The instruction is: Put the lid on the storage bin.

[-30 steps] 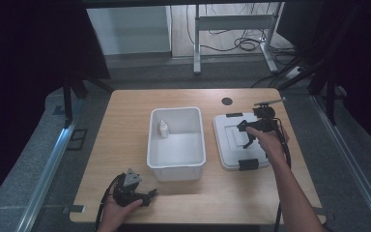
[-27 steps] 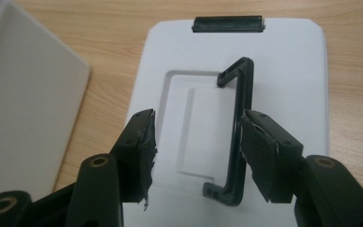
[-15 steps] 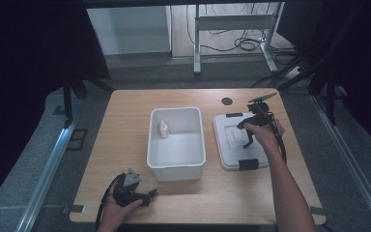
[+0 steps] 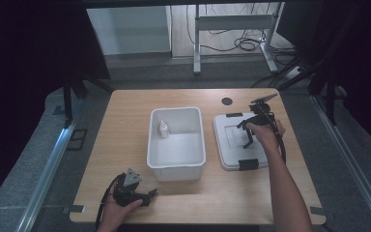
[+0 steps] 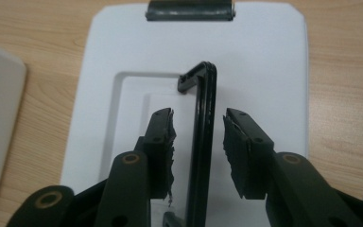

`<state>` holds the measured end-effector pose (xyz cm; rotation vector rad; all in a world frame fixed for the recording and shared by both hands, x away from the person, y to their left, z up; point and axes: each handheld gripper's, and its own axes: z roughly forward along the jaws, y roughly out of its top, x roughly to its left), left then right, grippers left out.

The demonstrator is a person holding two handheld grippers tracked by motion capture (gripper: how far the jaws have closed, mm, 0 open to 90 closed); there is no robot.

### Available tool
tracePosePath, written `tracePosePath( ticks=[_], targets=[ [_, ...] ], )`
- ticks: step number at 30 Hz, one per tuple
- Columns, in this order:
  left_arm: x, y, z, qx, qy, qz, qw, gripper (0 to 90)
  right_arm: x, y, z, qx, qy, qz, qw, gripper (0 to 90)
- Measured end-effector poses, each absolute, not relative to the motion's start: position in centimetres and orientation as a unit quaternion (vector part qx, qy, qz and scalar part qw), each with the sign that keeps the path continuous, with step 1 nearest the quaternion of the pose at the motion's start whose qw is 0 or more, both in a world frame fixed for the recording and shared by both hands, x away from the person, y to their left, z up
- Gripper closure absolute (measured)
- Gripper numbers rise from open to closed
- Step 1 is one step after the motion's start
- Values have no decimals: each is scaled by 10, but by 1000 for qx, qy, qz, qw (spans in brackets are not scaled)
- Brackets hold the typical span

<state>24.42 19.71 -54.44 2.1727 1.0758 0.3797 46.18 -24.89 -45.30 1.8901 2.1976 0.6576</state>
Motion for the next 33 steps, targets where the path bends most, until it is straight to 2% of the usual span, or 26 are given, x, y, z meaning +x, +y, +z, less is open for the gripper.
tracePosePath(
  ticks=[4, 8, 19, 24, 33],
  targets=[
    [244, 197, -544, 833, 413, 146, 337, 106, 465, -254, -460, 641, 733, 217, 71, 762],
    [244, 197, -544, 833, 413, 145, 337, 106, 469, -257, -466, 641, 733, 223, 43, 807],
    [244, 197, -544, 834, 413, 145, 337, 106, 469, -255, -464, 646, 729, 227, 24, 848],
    [244, 197, -544, 834, 413, 145, 337, 105, 467, -254, -460, 646, 729, 225, 35, 854],
    [245, 197, -544, 834, 412, 145, 337, 105, 453, -262, -434, 643, 721, 256, 38, 854]
  ],
)
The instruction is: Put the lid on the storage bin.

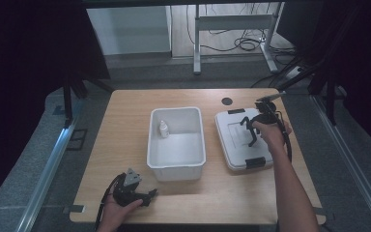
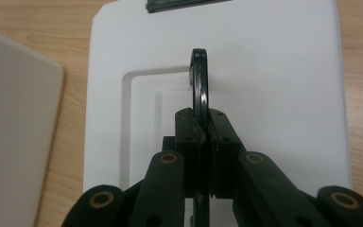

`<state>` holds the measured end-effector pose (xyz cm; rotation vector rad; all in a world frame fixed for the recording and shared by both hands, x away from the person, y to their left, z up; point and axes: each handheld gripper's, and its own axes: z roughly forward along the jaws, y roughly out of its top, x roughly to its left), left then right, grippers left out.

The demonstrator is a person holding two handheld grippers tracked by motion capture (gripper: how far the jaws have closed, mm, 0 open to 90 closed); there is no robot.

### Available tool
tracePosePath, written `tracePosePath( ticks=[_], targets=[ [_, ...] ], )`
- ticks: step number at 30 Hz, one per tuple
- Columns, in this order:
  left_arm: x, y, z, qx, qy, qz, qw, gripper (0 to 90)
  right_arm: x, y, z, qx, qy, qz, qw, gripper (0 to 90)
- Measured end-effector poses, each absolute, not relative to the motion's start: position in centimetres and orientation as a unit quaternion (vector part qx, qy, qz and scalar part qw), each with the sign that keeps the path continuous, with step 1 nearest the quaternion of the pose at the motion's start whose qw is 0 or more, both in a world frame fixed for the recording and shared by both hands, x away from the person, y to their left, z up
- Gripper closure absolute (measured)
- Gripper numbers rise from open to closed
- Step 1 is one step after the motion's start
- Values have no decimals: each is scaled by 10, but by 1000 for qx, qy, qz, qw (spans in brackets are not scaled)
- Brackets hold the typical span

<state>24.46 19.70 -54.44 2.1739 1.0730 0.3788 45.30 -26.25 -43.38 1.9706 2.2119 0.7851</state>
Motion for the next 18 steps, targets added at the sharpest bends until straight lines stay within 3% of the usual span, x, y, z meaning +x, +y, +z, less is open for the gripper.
tracePosePath(
  ticks=[18],
  targets=[
    [245, 197, -544, 834, 412, 146, 337, 105, 425, -264, -360, 626, 722, 290, 47, 853]
  ],
)
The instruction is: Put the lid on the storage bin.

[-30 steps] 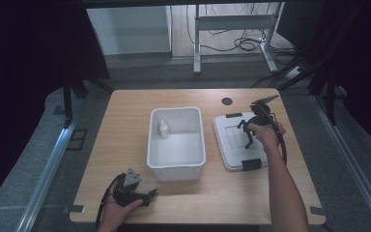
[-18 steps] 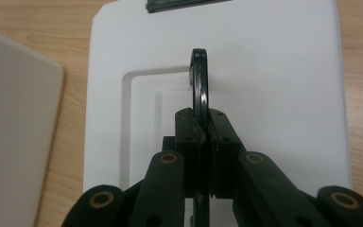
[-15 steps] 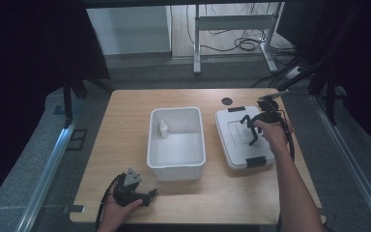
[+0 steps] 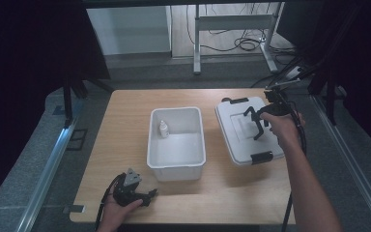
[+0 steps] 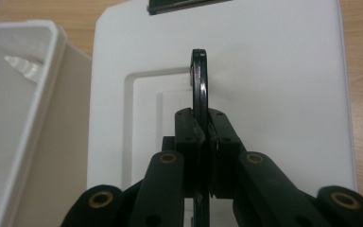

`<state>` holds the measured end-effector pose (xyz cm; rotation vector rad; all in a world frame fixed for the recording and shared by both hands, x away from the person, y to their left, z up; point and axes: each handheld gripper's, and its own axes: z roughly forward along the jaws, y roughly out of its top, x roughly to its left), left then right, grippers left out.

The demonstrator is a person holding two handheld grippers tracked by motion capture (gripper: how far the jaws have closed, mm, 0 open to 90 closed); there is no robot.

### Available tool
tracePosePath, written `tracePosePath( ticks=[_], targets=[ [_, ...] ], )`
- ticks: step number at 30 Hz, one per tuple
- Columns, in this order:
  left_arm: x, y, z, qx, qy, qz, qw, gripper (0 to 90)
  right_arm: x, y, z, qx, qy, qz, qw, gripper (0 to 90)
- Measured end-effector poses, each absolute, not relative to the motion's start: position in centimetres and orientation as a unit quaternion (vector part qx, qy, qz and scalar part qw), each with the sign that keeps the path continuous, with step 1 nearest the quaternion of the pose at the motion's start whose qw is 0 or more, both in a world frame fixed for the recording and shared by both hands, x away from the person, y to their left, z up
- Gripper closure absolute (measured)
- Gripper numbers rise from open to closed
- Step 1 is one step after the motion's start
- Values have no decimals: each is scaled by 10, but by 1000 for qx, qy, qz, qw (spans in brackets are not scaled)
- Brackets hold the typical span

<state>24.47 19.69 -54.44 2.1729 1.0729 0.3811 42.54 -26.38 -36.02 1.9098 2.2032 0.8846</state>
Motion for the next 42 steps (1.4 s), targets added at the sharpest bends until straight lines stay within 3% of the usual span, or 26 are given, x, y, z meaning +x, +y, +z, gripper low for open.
tracePosePath(
  ticks=[9, 34, 42],
  targets=[
    [245, 197, -544, 834, 412, 146, 337, 105, 413, -253, -334, 622, 718, 310, 49, 853],
    [245, 197, -544, 835, 411, 144, 336, 106, 397, -189, -315, 609, 708, 356, 19, 852],
    [245, 197, -544, 835, 410, 146, 336, 107, 393, -161, -318, 611, 701, 367, -11, 852]
  ],
)
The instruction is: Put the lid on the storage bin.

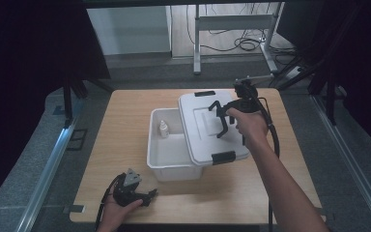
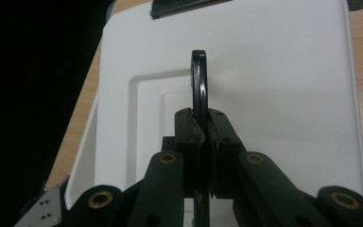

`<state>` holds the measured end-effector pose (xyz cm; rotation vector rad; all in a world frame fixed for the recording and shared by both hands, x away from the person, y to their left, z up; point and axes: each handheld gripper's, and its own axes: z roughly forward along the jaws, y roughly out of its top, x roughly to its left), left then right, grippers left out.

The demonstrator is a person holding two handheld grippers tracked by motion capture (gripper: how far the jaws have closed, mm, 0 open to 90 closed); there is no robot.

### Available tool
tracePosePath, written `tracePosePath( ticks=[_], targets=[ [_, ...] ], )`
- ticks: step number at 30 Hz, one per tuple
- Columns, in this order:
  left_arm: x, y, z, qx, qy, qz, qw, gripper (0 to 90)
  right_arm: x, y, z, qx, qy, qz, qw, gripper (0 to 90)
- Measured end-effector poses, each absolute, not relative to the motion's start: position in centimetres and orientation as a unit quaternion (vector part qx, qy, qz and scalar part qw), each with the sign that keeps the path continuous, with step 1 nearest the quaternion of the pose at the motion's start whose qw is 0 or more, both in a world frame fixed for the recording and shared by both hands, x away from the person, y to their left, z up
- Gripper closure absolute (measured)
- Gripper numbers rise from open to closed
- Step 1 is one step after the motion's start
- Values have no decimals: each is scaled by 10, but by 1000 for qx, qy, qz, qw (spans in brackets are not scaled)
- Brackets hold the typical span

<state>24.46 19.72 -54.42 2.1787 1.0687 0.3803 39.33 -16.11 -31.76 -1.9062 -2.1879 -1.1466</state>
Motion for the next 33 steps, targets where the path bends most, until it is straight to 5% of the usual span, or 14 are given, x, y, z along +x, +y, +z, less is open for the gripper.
tracePosePath(
  ticks=[33],
  targets=[
    [245, 197, -544, 836, 409, 145, 337, 106, 390, -67, -326, -647, -666, -368, 47, 850]
  ],
)
